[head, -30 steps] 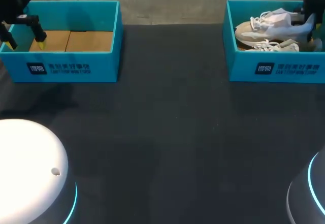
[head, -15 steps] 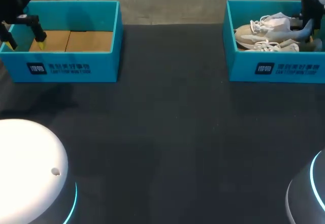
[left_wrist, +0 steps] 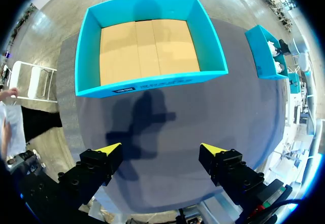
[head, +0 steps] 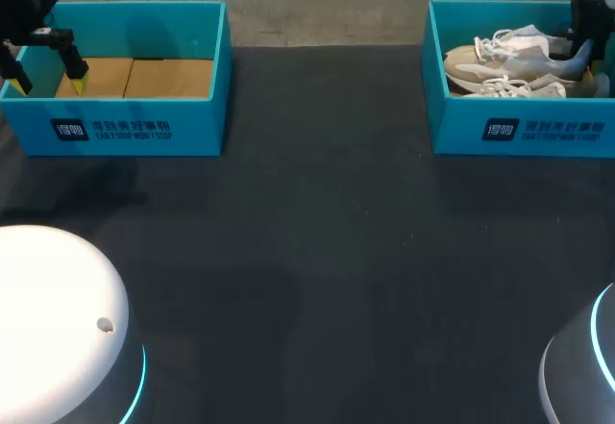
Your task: Take the shoe out of the shoebox, open the shoe tongue, remove and reinsert the insole, then place the shoe into the shoebox
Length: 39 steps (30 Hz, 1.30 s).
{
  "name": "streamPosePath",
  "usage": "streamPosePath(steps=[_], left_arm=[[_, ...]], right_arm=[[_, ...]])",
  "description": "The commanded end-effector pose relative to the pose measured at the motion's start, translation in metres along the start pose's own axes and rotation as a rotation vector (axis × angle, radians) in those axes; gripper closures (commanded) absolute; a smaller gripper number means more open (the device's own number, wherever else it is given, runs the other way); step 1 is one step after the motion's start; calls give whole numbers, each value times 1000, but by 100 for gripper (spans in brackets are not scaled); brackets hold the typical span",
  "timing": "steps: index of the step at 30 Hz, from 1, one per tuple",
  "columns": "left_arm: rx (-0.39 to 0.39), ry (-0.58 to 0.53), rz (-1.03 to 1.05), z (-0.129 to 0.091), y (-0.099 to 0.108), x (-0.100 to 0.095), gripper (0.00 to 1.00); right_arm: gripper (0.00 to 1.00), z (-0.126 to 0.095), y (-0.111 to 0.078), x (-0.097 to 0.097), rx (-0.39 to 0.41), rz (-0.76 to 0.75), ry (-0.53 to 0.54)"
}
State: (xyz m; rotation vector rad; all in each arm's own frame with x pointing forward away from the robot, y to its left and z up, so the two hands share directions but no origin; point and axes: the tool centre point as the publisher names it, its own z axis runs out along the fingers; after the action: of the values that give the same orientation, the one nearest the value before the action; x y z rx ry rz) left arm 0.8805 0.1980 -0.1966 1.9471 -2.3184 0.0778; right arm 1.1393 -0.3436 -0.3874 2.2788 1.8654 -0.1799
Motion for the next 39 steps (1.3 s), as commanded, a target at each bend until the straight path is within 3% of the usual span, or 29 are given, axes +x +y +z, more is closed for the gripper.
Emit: streamPosePath(steps=[1, 8, 10, 11, 13, 14, 15, 16, 19, 28, 39], left_arm=[[1, -2, -1, -1, 1, 0, 0], [1, -2, -1, -1, 1, 0, 0], [1, -2, -1, -1, 1, 0, 0], [1, -2, -1, -1, 1, 0, 0], [1, -2, -1, -1, 1, 0, 0], [1, -2, -1, -1, 1, 0, 0], [1, -2, -1, -1, 1, 0, 0], [1, -2, -1, -1, 1, 0, 0], [1, -2, -1, -1, 1, 0, 0], [1, -2, -1, -1, 1, 0, 0], [1, -2, -1, -1, 1, 0, 0]], right_arm=[[100, 4, 4, 4, 12, -12, 14], [100, 3, 2, 8, 10, -18, 14], [75, 0, 0, 8, 8, -16, 9], [71, 0, 0, 8, 7, -15, 7], [53, -4, -2, 7, -1, -4, -25], [53, -4, -2, 7, -1, -2, -28], [32, -7, -3, 6, -1, 8, -47], [23, -8, -3, 6, -3, 9, -48], [9, -13, -5, 5, -10, 13, -52], [0, -41, -12, 3, -40, 34, -35], [0, -80, -22, -2, -64, 51, 5]])
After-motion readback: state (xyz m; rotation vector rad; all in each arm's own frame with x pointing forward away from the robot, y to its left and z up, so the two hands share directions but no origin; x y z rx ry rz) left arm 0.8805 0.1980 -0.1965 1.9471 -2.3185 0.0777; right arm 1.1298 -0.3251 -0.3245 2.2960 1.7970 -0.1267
